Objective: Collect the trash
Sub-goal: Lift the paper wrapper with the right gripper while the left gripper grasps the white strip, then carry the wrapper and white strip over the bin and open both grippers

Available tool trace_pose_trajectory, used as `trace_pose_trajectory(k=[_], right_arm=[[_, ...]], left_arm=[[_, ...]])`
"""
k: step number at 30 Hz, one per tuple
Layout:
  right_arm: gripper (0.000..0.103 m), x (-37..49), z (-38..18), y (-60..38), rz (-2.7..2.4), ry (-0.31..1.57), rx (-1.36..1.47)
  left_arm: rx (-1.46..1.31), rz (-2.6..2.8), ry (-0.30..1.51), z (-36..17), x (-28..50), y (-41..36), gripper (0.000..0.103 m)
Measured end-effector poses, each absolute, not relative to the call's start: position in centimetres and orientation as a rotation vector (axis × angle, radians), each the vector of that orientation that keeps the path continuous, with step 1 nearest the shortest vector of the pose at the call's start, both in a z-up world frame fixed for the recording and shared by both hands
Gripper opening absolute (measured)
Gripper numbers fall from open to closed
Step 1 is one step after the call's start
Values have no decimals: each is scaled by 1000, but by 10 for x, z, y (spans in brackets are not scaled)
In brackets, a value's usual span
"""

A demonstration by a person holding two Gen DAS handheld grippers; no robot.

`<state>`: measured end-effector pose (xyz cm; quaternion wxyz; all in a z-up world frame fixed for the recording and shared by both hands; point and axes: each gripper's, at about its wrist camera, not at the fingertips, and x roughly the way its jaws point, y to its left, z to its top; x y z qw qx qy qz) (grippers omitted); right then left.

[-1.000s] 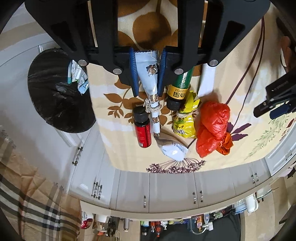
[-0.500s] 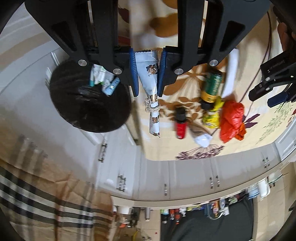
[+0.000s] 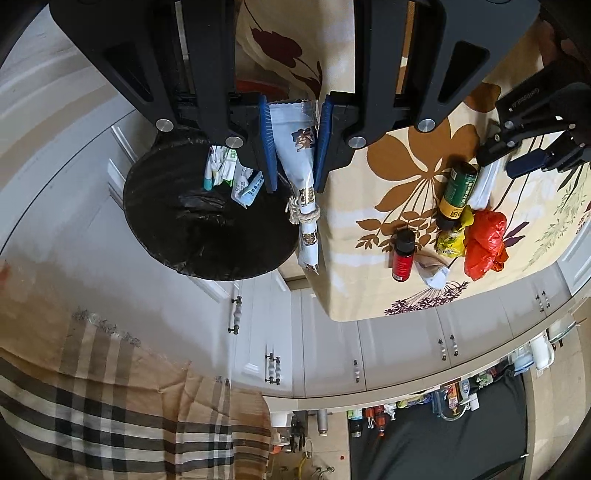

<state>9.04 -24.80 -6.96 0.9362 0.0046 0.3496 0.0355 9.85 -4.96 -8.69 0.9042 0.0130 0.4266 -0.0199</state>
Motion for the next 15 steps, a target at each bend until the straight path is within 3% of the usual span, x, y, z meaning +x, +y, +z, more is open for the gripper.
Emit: trace_pose_trajectory(k=[2,4,15], right_arm=[[20,89,-70,-248,76,711,15],[20,89,-70,-248,78,707,20],[20,85,-67,-244,77,690,21]], left_arm=[[38,-40,878,-87,96,-49,22],[39,-47,875,-87,94,-45,18],[60,-76,810,-75,73,-47,12]])
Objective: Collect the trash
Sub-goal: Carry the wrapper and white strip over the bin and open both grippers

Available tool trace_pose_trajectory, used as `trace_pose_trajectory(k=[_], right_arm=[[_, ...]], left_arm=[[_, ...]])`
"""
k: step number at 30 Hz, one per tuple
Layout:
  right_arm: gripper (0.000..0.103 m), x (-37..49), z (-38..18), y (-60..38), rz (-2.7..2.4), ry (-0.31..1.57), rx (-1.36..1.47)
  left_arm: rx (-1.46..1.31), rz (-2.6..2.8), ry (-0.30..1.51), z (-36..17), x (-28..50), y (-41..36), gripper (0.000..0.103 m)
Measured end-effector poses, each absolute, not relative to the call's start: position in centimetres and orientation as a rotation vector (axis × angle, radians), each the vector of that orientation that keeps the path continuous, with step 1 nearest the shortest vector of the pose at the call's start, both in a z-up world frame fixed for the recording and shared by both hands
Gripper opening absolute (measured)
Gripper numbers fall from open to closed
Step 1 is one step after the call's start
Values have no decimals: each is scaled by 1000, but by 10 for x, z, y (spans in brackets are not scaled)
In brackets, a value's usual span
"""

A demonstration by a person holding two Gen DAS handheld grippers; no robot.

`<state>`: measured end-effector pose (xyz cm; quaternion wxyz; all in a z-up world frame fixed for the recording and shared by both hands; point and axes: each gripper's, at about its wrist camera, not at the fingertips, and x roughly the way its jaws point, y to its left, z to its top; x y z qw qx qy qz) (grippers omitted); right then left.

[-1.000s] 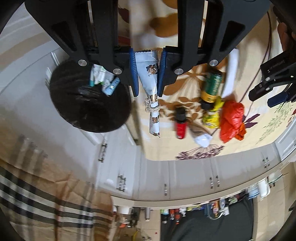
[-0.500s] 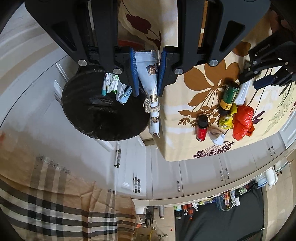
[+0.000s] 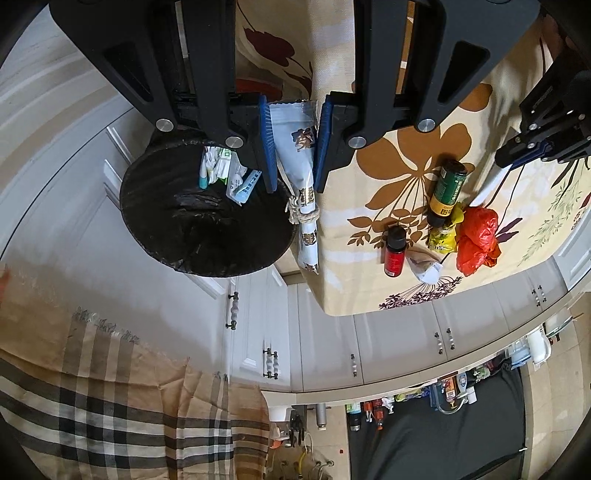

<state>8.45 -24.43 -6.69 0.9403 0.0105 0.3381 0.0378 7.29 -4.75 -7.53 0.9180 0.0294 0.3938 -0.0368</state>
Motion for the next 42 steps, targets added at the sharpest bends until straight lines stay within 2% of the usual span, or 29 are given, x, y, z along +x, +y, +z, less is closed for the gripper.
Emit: trace_pose_trajectory(k=[16,25,42], right_arm=[[20,99,-48,-274,-33,619,37],[20,128,-45,-299,-144,574,24],[20,180,-77,-346,-245,605,72]], left_arm=[[59,-205,658,-32,103,-91,11],[90,-262,636,-30,152,-139,11],[183,-319,656,-52,222,-213,12]])
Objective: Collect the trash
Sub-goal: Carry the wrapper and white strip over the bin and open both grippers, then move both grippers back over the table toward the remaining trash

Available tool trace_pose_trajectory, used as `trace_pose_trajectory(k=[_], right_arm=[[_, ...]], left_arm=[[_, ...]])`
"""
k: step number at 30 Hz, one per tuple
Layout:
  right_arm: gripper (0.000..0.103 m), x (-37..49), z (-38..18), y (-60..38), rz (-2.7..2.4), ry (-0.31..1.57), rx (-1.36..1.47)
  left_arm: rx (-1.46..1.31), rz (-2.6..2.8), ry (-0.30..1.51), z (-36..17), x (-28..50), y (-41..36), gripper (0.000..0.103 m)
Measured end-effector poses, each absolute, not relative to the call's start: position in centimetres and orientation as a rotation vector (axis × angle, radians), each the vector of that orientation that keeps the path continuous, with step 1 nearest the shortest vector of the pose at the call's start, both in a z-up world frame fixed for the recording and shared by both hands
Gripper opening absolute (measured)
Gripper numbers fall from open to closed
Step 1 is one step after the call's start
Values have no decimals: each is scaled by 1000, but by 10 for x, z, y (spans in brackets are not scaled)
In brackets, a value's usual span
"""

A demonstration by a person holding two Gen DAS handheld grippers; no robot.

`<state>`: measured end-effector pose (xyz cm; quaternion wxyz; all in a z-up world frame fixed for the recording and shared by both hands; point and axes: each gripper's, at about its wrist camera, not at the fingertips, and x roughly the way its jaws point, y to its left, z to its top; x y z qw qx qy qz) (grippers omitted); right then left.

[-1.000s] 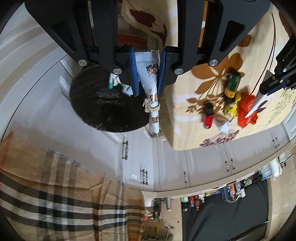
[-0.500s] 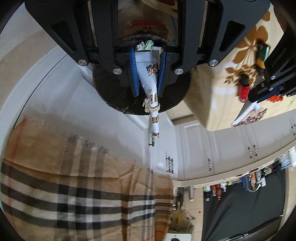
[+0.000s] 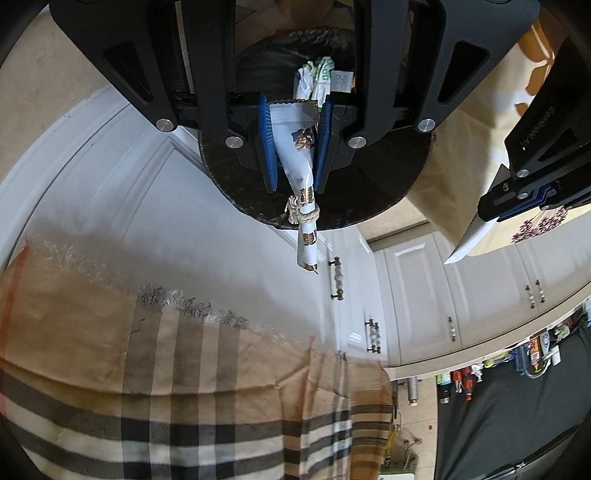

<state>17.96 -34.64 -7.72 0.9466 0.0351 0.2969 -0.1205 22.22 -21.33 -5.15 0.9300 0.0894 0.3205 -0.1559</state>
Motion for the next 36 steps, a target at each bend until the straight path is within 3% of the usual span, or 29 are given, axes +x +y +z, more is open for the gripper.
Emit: trace_pose_trajectory(k=[4,7,9,11,16,27,32,36], right_arm=[[20,186,-80,-355,-263,604,86],[25,191,-85,-361,-281,607,92],[41,192,-87,-363,-295,606,96],[49,191,-88,-366,-315,597,102],[57,187,-88,-367,-315,602,104],[65,165,-80,-329,-220,628,96],[76,150,-70,-302,-170,632,75],[79,142,-66,-281,-149,629,55]], left_arm=[[204,-338,659,-56,231,-228,13],[212,-331,663,-60,238,-235,21],[210,-334,685,-62,242,-236,29],[204,-328,691,-62,244,-235,43],[207,-308,680,-58,241,-229,52],[170,-264,659,-47,207,-186,59],[155,-220,659,-43,186,-150,60],[131,-160,653,-39,169,-111,62]])
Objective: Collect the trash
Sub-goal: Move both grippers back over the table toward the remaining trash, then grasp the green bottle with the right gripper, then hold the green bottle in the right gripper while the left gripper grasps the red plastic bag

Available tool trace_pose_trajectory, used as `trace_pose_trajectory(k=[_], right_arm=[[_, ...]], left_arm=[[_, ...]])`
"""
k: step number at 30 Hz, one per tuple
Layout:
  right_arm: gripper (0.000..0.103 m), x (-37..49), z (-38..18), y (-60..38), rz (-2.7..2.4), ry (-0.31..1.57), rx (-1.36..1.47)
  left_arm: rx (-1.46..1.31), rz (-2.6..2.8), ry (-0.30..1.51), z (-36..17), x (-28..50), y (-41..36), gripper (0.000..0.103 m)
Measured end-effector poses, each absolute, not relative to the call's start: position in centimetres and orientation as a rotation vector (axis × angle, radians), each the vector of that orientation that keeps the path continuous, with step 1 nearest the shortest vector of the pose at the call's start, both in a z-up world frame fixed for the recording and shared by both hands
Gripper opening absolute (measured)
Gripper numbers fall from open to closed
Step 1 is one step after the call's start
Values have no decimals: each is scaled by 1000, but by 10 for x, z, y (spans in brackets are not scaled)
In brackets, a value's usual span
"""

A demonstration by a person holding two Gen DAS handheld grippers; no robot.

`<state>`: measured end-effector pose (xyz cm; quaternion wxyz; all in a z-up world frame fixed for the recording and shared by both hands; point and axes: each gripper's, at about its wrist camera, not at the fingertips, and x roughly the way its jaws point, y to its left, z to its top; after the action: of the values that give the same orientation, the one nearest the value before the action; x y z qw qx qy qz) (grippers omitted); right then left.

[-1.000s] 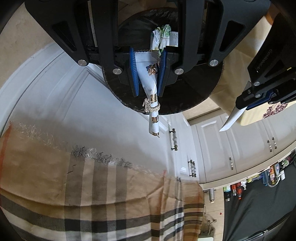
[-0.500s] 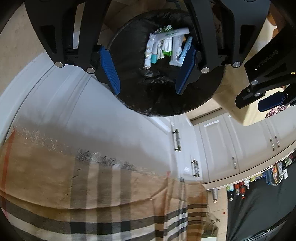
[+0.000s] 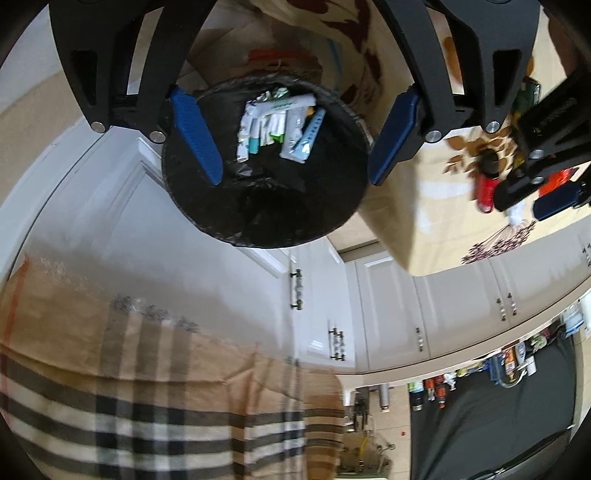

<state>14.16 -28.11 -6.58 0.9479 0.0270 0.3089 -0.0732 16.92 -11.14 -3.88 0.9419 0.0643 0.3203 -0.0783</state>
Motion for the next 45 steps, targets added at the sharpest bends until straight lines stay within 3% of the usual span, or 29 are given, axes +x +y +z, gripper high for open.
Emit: trace_pose_trajectory(k=[22,26,32,37,45], right_arm=[[85,122,-66,-132,131,729,-133],[63,123,-72,-121,144,773,-153],[51,124,-82,-114,152,818,-157],[27,127,-88,-108,182,851,-160],[24,120,-84,-115,175,817,-152]], left_arm=[[-4,244,732,-60,96,97,65],[-42,292,729,-61,86,125,66],[-84,326,734,-65,75,149,67],[-107,319,728,-64,71,153,67],[-95,262,733,-62,76,133,67]])
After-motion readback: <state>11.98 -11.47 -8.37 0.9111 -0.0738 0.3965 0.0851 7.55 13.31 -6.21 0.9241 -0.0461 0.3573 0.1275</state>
